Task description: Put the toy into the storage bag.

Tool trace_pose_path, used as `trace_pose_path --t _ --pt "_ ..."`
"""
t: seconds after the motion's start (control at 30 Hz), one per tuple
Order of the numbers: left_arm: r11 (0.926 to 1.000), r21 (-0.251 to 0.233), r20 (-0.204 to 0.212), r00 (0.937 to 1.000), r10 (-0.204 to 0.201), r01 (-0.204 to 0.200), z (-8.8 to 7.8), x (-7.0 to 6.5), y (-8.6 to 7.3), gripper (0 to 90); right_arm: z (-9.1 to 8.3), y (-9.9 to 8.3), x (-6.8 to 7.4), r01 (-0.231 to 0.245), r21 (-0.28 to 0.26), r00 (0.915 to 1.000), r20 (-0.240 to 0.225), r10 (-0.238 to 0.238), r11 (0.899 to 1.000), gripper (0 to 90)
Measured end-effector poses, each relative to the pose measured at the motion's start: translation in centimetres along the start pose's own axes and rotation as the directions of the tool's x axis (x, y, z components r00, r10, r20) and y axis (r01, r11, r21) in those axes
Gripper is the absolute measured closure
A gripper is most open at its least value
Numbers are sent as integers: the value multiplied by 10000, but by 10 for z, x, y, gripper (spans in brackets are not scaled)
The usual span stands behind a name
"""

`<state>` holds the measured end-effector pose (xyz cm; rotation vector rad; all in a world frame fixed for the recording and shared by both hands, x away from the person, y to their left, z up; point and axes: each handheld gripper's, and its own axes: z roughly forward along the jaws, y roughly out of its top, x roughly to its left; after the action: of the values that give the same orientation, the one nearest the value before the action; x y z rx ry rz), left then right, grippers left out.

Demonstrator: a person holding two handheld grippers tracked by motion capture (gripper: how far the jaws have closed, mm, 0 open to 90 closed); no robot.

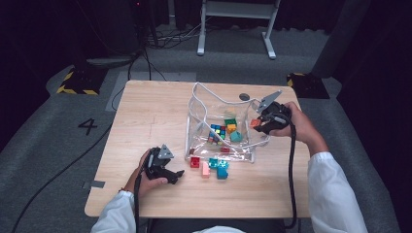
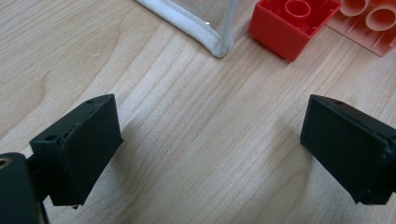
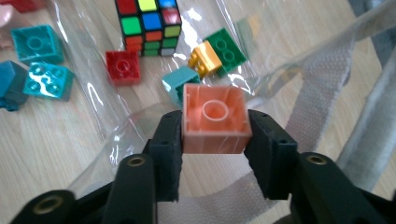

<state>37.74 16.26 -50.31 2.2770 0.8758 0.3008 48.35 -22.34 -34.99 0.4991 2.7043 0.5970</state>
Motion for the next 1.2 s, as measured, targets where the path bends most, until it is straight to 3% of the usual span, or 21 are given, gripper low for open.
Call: trace_pose_path --t 0.03,0.13,0.17,0.27,0.3,0.37,0.4,0.47,0.6,0.8,0.87,0.97,1.2 --pt "10000 3 16 10000 -16 16 0 0 0 53 0 -1 0 250 -343 9997 -32 -251 9991 550" --pt "10000 4 5 10000 -4 4 0 0 0 52 -4 -5 3 -75 -868 10000 44 79 9962 511" --pt "10000 1 -3 10000 5 -5 0 0 0 53 -7 -6 3 12 -953 9999 159 3 9954 507" --pt "10000 1 -38 10000 17 -17 0 0 0 53 -15 -11 5 -320 -1753 9992 194 359 9840 465" --pt "10000 1 -20 10000 8 -8 0 0 0 53 -19 -14 8 -581 -2238 9980 114 622 9729 459" --pt "10000 7 -29 10000 14 -14 0 0 0 53 -27 -20 11 -583 -2927 9976 180 665 9544 423" --pt "10000 2 1 10000 1 -1 0 0 0 53 -32 -26 14 -744 -3359 9959 242 876 9390 417" --pt "10000 -1 -39 10000 17 -17 0 0 0 53 -40 -34 19 -900 -3770 9939 257 1075 9218 381" --pt "10000 9 -36 10000 7 -7 0 0 0 53 -54 -58 29 -1454 -4631 9841 229 1759 8743 328" --pt "10000 1 -36 10000 17 -17 0 0 0 53 -65 -86 38 -1717 -5100 9752 332 2187 8429 297" --pt "10000 4 -36 10000 18 -18 0 0 0 53 -66 -95 42 -1668 -5207 9747 411 2198 8373 292" --pt "10000 6 -36 10000 14 -14 0 0 0 53 -63 -107 49 -1727 -5194 9734 398 2256 8369 293" --pt "10000 1 -35 10000 13 -13 0 0 0 53 -45 -127 64 -1831 -4891 9744 249 2235 8528 294"
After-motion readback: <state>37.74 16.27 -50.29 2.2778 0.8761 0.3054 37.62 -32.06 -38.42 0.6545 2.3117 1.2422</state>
